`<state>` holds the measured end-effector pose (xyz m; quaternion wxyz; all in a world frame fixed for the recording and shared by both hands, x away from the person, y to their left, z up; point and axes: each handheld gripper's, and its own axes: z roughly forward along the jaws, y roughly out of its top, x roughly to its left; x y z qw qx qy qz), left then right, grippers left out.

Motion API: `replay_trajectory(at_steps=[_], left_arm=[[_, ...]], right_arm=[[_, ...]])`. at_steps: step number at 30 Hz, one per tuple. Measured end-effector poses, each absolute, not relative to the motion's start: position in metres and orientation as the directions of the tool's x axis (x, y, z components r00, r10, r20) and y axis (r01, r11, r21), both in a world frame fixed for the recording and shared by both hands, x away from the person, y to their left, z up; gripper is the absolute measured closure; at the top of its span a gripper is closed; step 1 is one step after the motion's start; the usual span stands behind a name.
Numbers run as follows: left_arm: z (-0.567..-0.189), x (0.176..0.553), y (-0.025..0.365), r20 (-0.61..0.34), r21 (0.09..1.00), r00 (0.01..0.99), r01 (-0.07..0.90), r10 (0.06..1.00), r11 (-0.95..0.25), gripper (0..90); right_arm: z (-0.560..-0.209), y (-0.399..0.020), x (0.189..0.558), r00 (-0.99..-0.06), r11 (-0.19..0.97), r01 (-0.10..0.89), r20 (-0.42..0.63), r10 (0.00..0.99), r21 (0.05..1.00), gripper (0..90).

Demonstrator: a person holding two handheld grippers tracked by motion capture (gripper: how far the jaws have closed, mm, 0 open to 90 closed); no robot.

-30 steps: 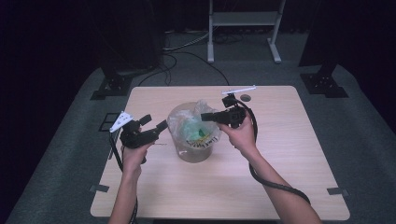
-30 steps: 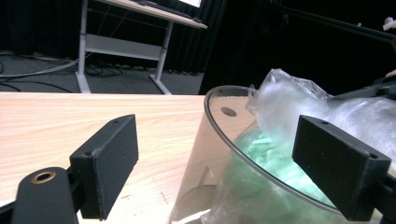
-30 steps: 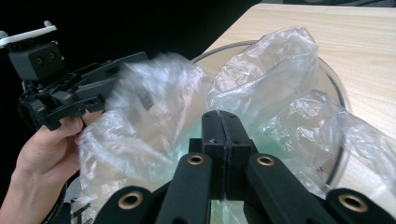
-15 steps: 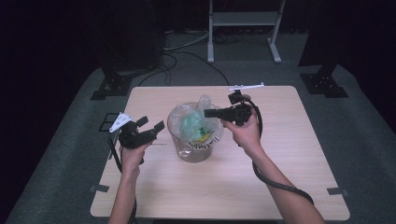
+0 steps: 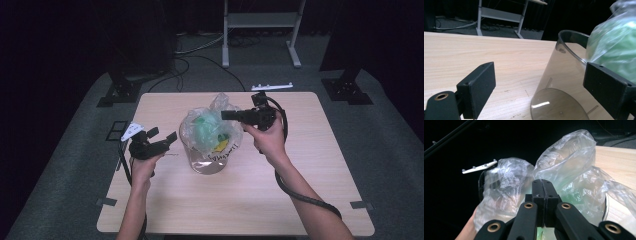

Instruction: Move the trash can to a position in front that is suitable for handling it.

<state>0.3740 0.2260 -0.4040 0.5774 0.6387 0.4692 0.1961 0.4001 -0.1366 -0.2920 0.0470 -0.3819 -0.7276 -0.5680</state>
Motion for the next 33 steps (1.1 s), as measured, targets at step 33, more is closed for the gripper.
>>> replay_trajectory(at_steps=[33], left_arm=[[-0.403,0.373,0.225,-0.284,0.922,0.479,0.375,0.831,0.099,9.2]], right_arm=[[-0.246,-0.187,0.375,-0.729,-0.003,0.530,0.458,0.509,0.848,90.0]])
